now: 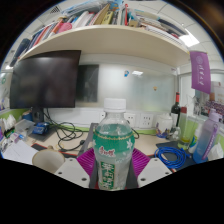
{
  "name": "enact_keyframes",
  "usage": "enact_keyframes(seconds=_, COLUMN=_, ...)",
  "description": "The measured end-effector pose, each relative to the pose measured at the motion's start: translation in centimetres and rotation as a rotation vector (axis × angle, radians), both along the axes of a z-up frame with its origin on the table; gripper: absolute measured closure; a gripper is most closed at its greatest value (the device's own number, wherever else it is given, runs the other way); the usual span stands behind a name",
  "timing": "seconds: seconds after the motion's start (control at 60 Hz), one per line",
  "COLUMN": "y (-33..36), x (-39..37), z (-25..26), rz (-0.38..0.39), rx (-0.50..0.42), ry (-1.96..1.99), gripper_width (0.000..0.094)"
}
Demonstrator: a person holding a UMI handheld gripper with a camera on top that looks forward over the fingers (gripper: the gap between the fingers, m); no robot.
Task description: Pour water
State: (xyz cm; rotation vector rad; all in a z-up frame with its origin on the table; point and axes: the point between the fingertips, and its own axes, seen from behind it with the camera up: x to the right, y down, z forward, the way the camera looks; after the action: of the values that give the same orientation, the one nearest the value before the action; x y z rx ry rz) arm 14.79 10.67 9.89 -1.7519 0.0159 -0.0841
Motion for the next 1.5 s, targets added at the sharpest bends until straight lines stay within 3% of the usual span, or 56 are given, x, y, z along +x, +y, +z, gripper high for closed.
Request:
enact_keyframes(seconds=0.117, y=-0.1, x=0.4, z=-0.5, rz=-0.010, rx=-0.032, ry=-0.025, gripper_width=0.0350)
enact_keyframes(seconds=0.233, y=-1.8, x=1.2, z=-1.2, rz=-0.032, rx=-0.075, ry=-0.049, gripper_width=0.0130)
enact_keyframes(seconds=0.5, y=-12.3, x=-0.2, z=0.8, rz=-0.072, rx=-0.133, ry=-0.097, gripper_width=0.0136)
enact_keyframes(seconds=0.783, y=-22.2, x=-10.8, z=6.4, rz=-0.060, rx=-0.225, ry=0.122, gripper_width=0.0122)
enact_keyframes(seconds=1.1, y=-24.3, x=-15.9, z=12.9, rz=-0.061, rx=-0.190, ry=0.143, gripper_width=0.0112)
enact_keyframes(seconds=1.5, y=-24.8, x=-21.0, z=11.7, rz=0.016, rx=-0.241, ry=0.106, gripper_width=0.0114)
